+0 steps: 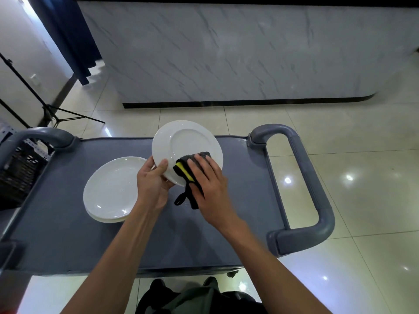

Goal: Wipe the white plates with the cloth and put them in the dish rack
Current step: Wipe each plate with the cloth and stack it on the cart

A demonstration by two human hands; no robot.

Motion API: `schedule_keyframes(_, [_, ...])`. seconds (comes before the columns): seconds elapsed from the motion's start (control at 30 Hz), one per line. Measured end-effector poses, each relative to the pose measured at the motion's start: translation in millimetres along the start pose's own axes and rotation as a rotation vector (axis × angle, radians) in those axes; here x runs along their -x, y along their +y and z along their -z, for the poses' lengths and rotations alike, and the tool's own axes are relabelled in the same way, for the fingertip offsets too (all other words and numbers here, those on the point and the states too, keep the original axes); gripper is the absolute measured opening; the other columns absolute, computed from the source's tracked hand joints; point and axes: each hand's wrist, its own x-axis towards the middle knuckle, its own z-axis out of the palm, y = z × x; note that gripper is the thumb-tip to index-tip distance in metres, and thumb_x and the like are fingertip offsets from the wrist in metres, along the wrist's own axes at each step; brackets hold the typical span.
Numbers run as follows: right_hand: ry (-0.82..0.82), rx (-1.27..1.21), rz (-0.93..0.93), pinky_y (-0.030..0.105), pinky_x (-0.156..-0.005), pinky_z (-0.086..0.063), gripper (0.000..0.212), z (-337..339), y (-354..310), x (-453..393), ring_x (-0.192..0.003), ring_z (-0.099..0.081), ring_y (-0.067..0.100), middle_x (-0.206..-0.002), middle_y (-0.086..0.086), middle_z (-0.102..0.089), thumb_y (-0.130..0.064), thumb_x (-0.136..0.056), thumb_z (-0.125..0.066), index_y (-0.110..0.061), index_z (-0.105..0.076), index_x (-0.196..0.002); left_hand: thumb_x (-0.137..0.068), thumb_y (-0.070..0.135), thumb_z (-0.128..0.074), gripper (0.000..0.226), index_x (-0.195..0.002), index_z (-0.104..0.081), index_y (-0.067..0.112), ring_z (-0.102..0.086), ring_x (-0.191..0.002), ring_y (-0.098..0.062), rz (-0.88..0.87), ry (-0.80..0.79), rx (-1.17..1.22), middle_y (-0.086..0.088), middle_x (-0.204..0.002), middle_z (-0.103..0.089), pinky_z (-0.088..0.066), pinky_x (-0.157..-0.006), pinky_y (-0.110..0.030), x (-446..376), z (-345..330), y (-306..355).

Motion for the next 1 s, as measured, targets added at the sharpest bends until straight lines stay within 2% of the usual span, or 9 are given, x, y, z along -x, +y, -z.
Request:
schedule_keyframes(0.17, [0.111,-0.044,-0.055,0.043,-0.120,-0.026,0.051,6,14,2,-0.149,-0.024,0.024,-0.157,0.002,-0.036,-0.013,-0.100,-0.054,-0.016,-0.043,-0.149,-0.100,0.004,-0.051,0.034,-0.133,-0.057,0.004,-0.069,-0.099,-0.028,0.009,-0.026,-0.002,-0.016,-0.121,-0.069,-0.061,-0.071,-0.041,0,2,1])
schedule_keyframes(0.3, [0.182,-0.166,-0.230,0.038,-0.122,-0.021,0.051,16,21,-8,-0.148,-0.022,0.018,-0.157,-0.003,-0.034,-0.015,-0.101,-0.052,-0.019,-0.040,-0.151,-0.099,0.005,-0.051,0.027,-0.122,-0.064,0.011,-0.071,-0.091,-0.020,0.008,-0.077,-0.013,-0.006,-0.109,-0.074,-0.060,-0.066,-0.036,-2,6,6])
schedule_keyframes(0.4, [0.182,-0.256,-0.352,0.039,-0.122,-0.022,0.050,26,32,-19,-0.146,-0.023,0.012,-0.156,-0.005,-0.035,-0.019,-0.102,-0.049,-0.020,-0.038,-0.151,-0.099,0.006,-0.050,0.027,-0.120,-0.065,0.014,-0.072,-0.087,-0.016,0.015,-0.113,-0.038,-0.002,-0.103,-0.075,-0.059,-0.062,-0.033,-1,8,10])
schedule_keyframes(0.5, [0.185,-0.287,-0.392,0.042,-0.118,-0.030,0.050,38,42,-33,-0.141,-0.034,0.016,-0.151,-0.003,-0.043,-0.015,-0.100,-0.050,-0.020,-0.041,-0.149,-0.100,0.006,-0.050,0.028,-0.124,-0.063,0.013,-0.071,-0.084,-0.017,0.027,-0.138,-0.072,-0.002,-0.101,-0.075,-0.059,-0.060,-0.033,1,10,13])
schedule_keyframes(0.67, [0.158,-0.259,-0.326,0.043,-0.114,-0.034,0.050,56,51,-60,-0.134,-0.043,0.020,-0.146,0.001,-0.050,-0.007,-0.096,-0.052,-0.014,-0.046,-0.145,-0.099,0.005,-0.050,0.032,-0.128,-0.061,0.011,-0.066,-0.081,-0.022,0.027,-0.204,-0.168,-0.008,-0.100,-0.070,-0.056,-0.055,-0.031,7,9,16])
schedule_keyframes(0.9, [0.032,-0.042,-0.155,0.045,-0.116,-0.029,0.048,61,35,-89,-0.140,-0.036,0.023,-0.148,0.002,-0.047,-0.012,-0.098,-0.052,-0.016,-0.047,-0.145,-0.096,0.005,-0.054,0.035,-0.129,-0.062,0.014,-0.070,-0.083,-0.021,0.012,-0.278,-0.238,-0.009,-0.104,-0.073,-0.058,-0.058,-0.033,8,6,13])
schedule_keyframes(1.0, [-0.016,0.042,-0.048,0.048,-0.112,-0.033,0.049,55,18,-93,-0.143,-0.032,0.021,-0.150,-0.001,-0.045,-0.016,-0.098,-0.052,-0.021,-0.046,-0.146,-0.096,0.007,-0.057,0.035,-0.130,-0.062,0.012,-0.070,-0.089,-0.025,0.012,-0.299,-0.277,-0.012,-0.109,-0.073,-0.058,-0.062,-0.036,7,6,8])
